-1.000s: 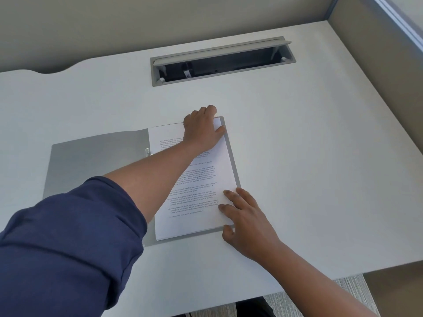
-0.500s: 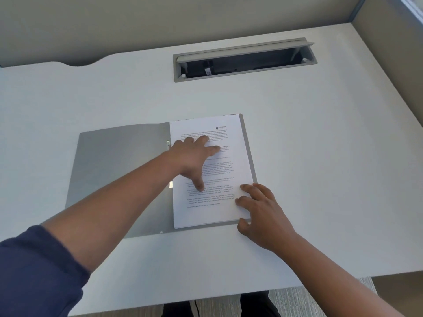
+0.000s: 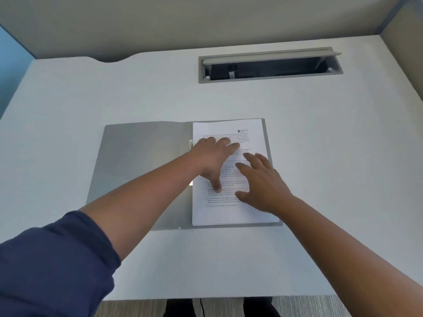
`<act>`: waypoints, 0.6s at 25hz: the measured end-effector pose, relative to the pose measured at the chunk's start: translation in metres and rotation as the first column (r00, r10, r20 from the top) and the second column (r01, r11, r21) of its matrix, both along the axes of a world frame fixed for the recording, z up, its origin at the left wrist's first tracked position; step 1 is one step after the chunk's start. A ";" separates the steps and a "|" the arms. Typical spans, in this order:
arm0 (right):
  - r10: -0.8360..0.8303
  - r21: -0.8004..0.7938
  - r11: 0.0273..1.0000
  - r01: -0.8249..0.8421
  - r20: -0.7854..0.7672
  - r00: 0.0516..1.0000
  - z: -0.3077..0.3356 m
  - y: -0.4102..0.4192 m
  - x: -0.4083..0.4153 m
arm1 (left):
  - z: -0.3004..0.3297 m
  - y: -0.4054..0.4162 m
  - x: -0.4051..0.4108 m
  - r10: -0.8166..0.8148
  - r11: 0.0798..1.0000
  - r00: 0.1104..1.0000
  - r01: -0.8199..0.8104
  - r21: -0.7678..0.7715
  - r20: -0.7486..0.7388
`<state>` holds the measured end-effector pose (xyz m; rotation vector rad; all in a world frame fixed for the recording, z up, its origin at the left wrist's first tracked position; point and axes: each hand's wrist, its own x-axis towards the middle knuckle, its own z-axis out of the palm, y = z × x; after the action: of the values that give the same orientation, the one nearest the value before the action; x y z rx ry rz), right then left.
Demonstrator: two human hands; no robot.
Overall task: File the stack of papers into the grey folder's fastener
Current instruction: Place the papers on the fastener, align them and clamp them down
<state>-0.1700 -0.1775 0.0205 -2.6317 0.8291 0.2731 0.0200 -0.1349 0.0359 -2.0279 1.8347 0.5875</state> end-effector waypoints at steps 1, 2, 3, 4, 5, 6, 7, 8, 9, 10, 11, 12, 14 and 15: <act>0.022 0.010 1.000 -0.022 -0.027 0.999 -0.001 -0.005 0.010 | -0.002 0.002 0.003 0.017 1.000 1.000 -0.017 -0.015 -0.023; 0.040 0.020 0.999 -0.039 -0.057 0.998 -0.003 -0.009 0.018 | -0.003 0.005 0.005 0.035 0.999 0.998 -0.037 -0.028 -0.047; 0.053 0.029 0.998 -0.051 -0.088 0.995 -0.004 -0.012 0.024 | -0.003 0.008 0.008 0.053 0.998 0.996 -0.056 -0.040 -0.068; 0.061 0.031 0.998 -0.058 -0.112 0.992 -0.005 -0.013 0.027 | -0.003 0.011 0.010 0.067 0.996 0.994 -0.072 -0.054 -0.082; 0.062 0.029 0.998 -0.059 -0.126 0.990 -0.005 -0.014 0.028 | -0.003 0.015 0.012 0.077 0.993 0.993 -0.084 -0.078 -0.088; 0.059 0.027 0.998 -0.056 -0.131 0.990 -0.005 -0.014 0.029 | -0.002 0.020 0.012 0.084 0.989 0.993 -0.094 -0.118 -0.088; 0.052 0.030 0.998 -0.048 -0.133 0.990 -0.004 -0.014 0.030 | -0.001 0.028 0.010 0.087 0.980 0.992 -0.101 -0.173 -0.087; 0.046 0.035 0.999 -0.042 -0.138 0.989 -0.003 -0.014 0.031 | 0.000 0.038 0.006 0.098 0.963 0.990 -0.119 -0.241 -0.099; 0.044 0.039 0.998 -0.039 -0.144 0.989 -0.002 -0.014 0.032 | 0.000 0.052 -0.001 0.126 0.937 0.982 -0.165 -0.308 -0.142; 0.046 0.038 0.998 -0.040 -0.151 0.987 0.000 -0.014 0.033 | -0.001 0.070 -0.008 0.176 0.902 0.961 -0.245 -0.355 -0.214; 0.049 0.034 0.998 -0.044 -0.161 0.986 0.001 -0.014 0.035 | -0.004 0.090 -0.015 0.238 0.863 0.924 -0.343 -0.371 -0.301; 0.055 0.028 0.998 -0.050 -0.175 0.983 0.002 -0.015 0.036 | -0.008 0.112 -0.022 0.290 0.829 0.877 -0.430 -0.358 -0.384; 0.081 0.009 0.997 -0.081 -0.222 0.972 0.006 -0.015 0.041 | -0.019 0.153 -0.033 0.346 0.795 0.799 -0.528 -0.299 -0.491; 0.098 -0.006 0.995 -0.103 -0.251 0.963 0.009 -0.016 0.043 | -0.026 0.168 -0.038 0.354 0.789 0.778 -0.547 -0.281 -0.519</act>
<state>-0.1275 -0.1940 0.0290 -2.6970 0.7781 0.6400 -0.0182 0.0335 0.0099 -2.8908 1.8003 0.9177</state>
